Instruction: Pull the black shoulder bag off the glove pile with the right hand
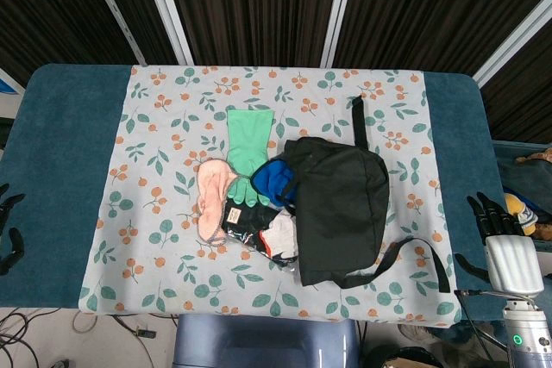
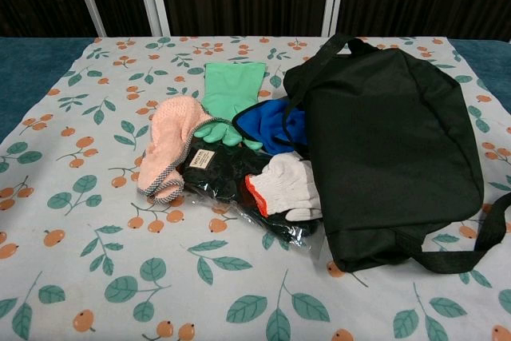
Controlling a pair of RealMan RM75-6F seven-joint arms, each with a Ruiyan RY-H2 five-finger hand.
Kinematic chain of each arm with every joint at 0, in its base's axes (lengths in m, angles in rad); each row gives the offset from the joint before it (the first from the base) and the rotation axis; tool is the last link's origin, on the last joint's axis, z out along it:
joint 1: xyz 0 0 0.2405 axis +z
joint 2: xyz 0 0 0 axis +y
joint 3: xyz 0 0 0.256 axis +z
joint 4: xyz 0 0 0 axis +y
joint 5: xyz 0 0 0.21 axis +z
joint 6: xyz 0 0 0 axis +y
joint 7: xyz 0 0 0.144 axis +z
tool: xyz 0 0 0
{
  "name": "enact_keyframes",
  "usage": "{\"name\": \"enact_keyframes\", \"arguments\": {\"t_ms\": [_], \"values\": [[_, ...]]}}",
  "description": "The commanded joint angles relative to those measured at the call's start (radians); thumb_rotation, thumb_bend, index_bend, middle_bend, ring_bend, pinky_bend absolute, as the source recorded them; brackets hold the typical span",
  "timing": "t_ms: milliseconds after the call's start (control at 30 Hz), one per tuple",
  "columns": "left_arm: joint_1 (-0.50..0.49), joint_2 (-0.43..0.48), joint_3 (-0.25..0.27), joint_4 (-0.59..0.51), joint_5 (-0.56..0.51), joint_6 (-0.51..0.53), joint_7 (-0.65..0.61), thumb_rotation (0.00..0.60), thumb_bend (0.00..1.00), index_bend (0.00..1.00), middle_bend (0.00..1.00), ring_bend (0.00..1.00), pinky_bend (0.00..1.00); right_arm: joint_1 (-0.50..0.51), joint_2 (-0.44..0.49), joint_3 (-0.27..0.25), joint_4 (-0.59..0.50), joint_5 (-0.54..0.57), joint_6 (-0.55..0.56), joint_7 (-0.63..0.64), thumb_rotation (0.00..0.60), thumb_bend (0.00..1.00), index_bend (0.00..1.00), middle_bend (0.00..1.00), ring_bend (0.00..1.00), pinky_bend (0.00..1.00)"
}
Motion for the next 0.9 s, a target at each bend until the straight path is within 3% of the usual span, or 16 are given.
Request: {"name": "enact_keyframes", "arguments": {"t_ms": [33,900], "values": [[0.0,0.0,0.0,0.001,0.001,0.001,0.0,0.6,0.7,0.18,0.06,0.08,0.03,0.0,0.0,0.0,0.0,-0.001,0.0,0.0,0.6,0.23,0.03,0.08,0.14,0.23],[0.003,-0.001,-0.002,0.0,-0.002,0.004,-0.003,0.6,0.7,0.18,0.06,0.08,0.03,0.013,0.003,-0.013,0.016,-0.025,-0.019,0.042,0.6,0.22,0.03,0.08,0.14,0.23]]}}
